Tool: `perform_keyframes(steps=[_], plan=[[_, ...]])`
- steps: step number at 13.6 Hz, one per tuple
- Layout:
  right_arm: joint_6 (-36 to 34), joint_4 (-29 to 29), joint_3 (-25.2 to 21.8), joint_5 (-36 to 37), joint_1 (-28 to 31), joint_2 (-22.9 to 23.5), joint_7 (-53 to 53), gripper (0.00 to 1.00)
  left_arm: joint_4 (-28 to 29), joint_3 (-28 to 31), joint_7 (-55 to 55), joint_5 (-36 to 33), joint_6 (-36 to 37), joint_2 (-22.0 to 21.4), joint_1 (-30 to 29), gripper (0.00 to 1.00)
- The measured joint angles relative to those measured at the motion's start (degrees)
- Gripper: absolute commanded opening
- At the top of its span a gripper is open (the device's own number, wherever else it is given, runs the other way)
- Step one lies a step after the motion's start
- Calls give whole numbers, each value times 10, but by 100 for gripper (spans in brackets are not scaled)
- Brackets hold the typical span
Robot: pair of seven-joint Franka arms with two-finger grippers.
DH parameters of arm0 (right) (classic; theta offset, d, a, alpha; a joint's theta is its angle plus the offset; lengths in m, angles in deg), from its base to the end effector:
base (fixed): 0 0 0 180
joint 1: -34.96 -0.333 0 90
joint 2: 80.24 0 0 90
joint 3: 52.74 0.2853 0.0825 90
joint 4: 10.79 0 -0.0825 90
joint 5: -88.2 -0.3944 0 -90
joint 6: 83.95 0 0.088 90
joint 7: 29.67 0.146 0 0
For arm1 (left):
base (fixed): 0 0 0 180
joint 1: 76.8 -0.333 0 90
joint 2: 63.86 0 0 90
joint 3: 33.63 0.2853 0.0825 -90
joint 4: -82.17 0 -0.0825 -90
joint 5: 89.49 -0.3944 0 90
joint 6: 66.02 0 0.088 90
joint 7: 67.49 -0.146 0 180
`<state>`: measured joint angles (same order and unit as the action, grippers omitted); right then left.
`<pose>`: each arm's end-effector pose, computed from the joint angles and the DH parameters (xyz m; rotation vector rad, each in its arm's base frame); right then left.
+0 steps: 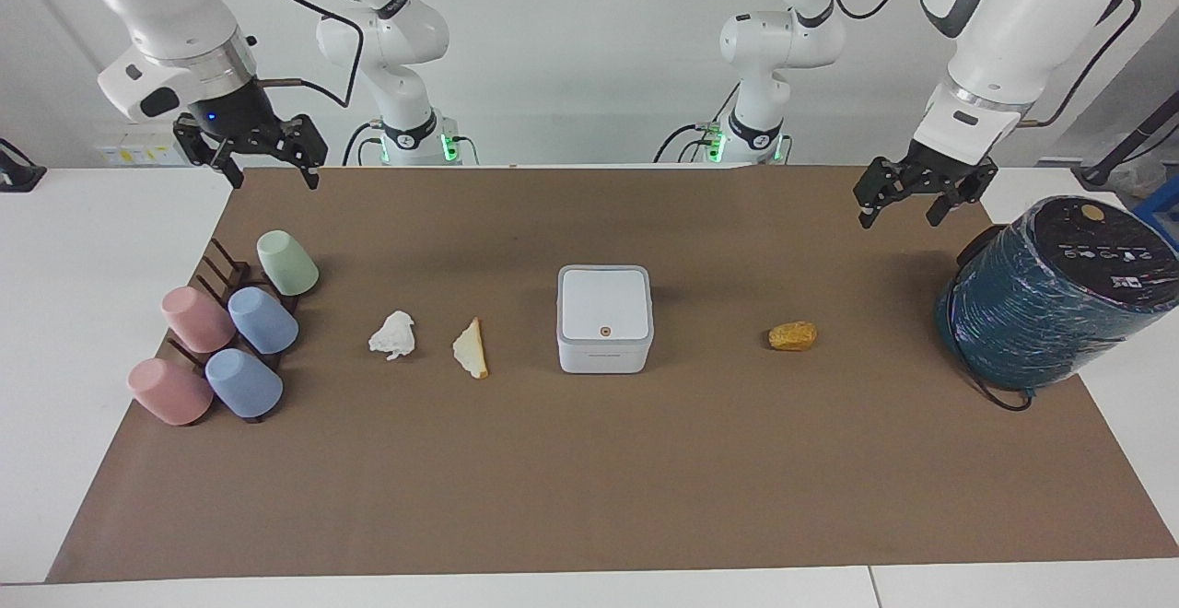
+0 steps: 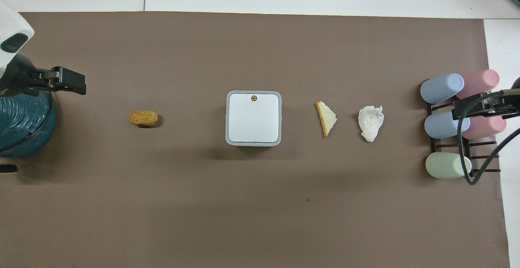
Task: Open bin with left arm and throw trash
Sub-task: 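Move the left gripper toward the lid of the white bin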
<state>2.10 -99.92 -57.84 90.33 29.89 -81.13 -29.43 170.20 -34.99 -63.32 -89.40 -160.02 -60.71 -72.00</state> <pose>0.5521 -0.0062 0.5649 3.1052 -0.0101 -0.0593 0.5857 -0.0631 0.5462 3.1329 -0.0542 0.0764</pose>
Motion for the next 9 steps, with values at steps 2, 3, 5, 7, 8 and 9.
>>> perform_keyframes(steps=[2, 3, 5, 7, 8, 9], plan=[[0, 0, 0, 0, 0, 0, 0, 100, 0, -2, 0, 0, 0, 0, 0, 100], [0, 0, 0, 0, 0, 0, 0, 100, 0, -3, 0, 0, 0, 0, 1, 100], [0, 0, 0, 0, 0, 0, 0, 100, 0, -5, 0, 0, 0, 0, 1, 100], [0, 0, 0, 0, 0, 0, 0, 100, 1, -11, 0, 0, 0, 0, 7, 100], [0, 0, 0, 0, 0, 0, 0, 100, 1, -13, 0, 1, 0, 0, 18, 100], [0, 0, 0, 0, 0, 0, 0, 100, 1, -14, 0, 1, 0, 0, 33, 100]])
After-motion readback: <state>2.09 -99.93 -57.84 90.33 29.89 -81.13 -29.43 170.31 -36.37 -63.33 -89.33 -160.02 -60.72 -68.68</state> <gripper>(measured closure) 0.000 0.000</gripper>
